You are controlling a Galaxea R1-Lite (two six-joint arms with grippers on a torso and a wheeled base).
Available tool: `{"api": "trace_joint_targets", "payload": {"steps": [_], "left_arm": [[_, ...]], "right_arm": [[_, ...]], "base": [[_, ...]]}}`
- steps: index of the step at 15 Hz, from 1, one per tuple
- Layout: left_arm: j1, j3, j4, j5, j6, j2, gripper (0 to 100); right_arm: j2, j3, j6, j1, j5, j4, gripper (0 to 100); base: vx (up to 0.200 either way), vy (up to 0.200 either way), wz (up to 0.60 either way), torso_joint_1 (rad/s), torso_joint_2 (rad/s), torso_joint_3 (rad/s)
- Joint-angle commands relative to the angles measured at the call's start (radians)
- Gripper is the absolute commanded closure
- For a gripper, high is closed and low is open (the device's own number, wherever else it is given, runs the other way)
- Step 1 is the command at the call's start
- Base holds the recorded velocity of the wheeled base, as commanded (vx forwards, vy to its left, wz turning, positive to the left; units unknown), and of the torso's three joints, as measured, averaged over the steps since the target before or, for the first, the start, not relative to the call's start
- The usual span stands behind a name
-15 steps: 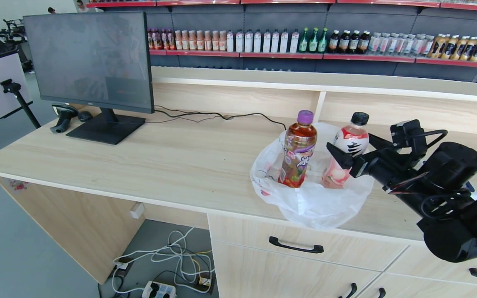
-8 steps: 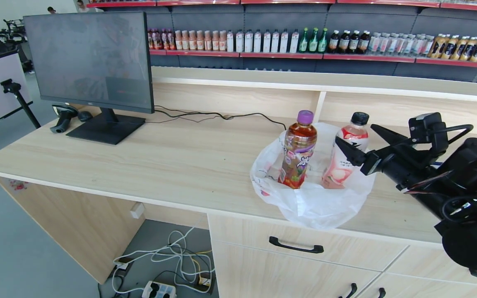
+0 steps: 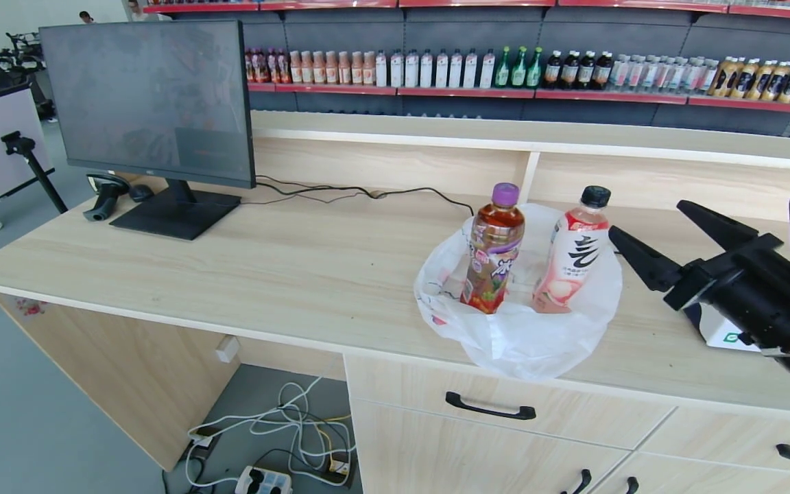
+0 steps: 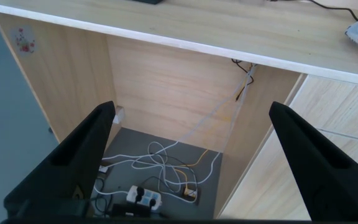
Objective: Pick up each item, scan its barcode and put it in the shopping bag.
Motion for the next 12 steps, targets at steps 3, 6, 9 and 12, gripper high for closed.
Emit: {"api": "trace_joint_targets", "payload": {"steps": [3,6,9,12], "left_arm": [[0.001,0.000,0.000,0.000,0.001,0.000,0],[0.001,0.000,0.000,0.000,0.001,0.000,0],[-0.001,0.000,0.000,0.000,0.001,0.000,0],[0.001,0.000,-0.002,0.000,0.001,0.000,0]], "right_arm": [[-0.298,0.303,0.007,0.000,-0.001,-0.001,0],[-0.436,0.344,0.017,0.000,-0.002,0.051,0],[-0.639,0.346,0.034,-0.008,-0.004,0.275,0],[-0.955,0.329,0.033,-0.011,-0.007,0.666,0]], "base": [[0.000,0.000,0.00,0.000,0.00,0.000],[0.000,0.000,0.00,0.000,0.00,0.000],[0.000,0.000,0.00,0.000,0.00,0.000],[0.000,0.000,0.00,0.000,0.00,0.000]]}}
